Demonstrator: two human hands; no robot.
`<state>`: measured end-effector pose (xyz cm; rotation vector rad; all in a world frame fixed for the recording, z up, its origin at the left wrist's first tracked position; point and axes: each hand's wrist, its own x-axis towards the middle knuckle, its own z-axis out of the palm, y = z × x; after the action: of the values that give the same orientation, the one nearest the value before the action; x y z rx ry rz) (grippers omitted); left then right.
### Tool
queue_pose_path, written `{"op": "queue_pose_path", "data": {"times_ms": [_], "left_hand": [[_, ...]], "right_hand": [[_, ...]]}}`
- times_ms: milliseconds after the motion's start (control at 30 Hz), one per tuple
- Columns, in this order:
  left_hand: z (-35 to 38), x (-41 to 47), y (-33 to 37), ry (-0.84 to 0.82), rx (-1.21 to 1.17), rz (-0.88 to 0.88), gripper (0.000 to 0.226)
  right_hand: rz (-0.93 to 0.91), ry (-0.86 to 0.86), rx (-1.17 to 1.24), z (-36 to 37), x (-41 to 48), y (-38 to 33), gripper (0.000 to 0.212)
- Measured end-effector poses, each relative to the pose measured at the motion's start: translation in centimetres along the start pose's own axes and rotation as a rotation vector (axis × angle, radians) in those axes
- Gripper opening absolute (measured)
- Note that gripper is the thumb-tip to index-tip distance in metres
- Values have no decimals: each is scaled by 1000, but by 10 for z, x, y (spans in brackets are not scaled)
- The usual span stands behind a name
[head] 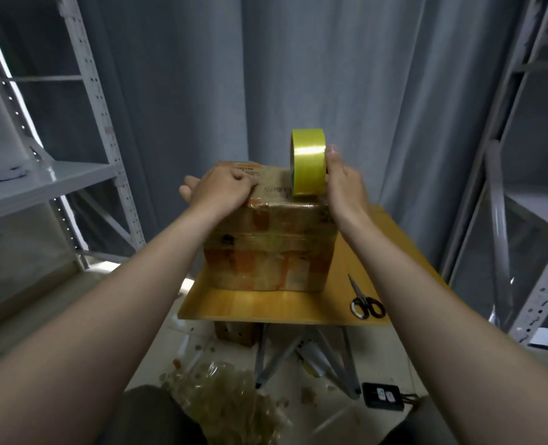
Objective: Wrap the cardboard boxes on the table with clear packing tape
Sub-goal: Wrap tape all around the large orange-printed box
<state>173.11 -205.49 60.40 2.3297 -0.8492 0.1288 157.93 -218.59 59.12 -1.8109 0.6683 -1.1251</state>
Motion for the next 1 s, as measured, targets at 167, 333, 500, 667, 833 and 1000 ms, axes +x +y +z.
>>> {"op": "queue_pose_path", "data": {"times_ms": [167, 333, 500, 667, 833, 1000], "left_hand": [[8, 11, 5, -73, 172, 83, 34], [28, 21, -2, 47, 263, 298, 40], [39, 33, 2, 12, 122, 589, 35], [57, 54, 9, 52, 152, 489, 45], [61, 57, 4, 117, 111, 480, 33], [60, 55, 5, 106, 115, 483, 32]], "right_hand": [[-67, -72, -121, 13, 24, 22, 55], [-138, -12, -196, 30, 35, 45, 40], [-108, -17, -140, 30, 49, 46, 35], [-75, -8, -82, 35, 63, 49, 56], [-83, -49, -23, 33, 60, 49, 65], [-122, 3, -17, 27, 55, 27, 50]]}}
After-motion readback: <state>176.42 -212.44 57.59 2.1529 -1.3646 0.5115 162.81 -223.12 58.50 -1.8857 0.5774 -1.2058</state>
